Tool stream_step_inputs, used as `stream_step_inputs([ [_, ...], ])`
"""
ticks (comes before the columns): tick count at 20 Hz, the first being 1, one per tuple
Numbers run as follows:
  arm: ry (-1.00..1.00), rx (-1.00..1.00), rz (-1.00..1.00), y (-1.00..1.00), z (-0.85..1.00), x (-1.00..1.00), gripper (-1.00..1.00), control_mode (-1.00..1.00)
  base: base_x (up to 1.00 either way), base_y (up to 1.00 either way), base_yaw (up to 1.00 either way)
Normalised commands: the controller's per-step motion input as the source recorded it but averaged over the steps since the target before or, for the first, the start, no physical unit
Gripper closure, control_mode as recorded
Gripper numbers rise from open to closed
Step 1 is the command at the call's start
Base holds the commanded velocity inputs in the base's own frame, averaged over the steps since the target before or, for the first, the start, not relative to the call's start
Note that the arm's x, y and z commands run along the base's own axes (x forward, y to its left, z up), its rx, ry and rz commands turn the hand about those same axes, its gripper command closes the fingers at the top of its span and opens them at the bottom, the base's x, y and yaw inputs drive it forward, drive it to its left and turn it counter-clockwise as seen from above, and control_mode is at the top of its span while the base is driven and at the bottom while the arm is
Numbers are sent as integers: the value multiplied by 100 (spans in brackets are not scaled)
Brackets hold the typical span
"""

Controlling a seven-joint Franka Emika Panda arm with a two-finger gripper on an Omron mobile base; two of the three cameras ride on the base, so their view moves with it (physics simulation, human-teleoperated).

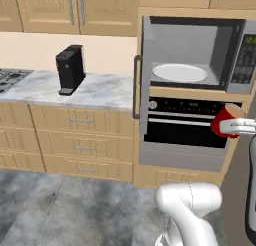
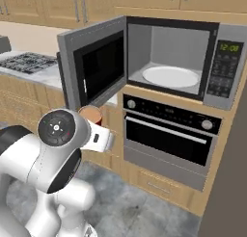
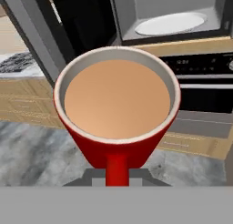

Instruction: Pick the cup of tea, navigate to the dining table, and place it on the saucer.

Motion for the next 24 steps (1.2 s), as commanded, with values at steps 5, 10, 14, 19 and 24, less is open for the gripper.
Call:
stream_step_inputs([
  [5,0,0,0,0,0,0,100,100,-14,0,71],
  [10,0,0,0,0,0,0,100,100,-19,0,62],
  [14,0,0,0,0,0,0,100,100,-20,0,58],
  [19,0,0,0,0,0,0,100,100,-8,0,60],
  [24,0,0,0,0,0,0,100,100,-1,0,60],
])
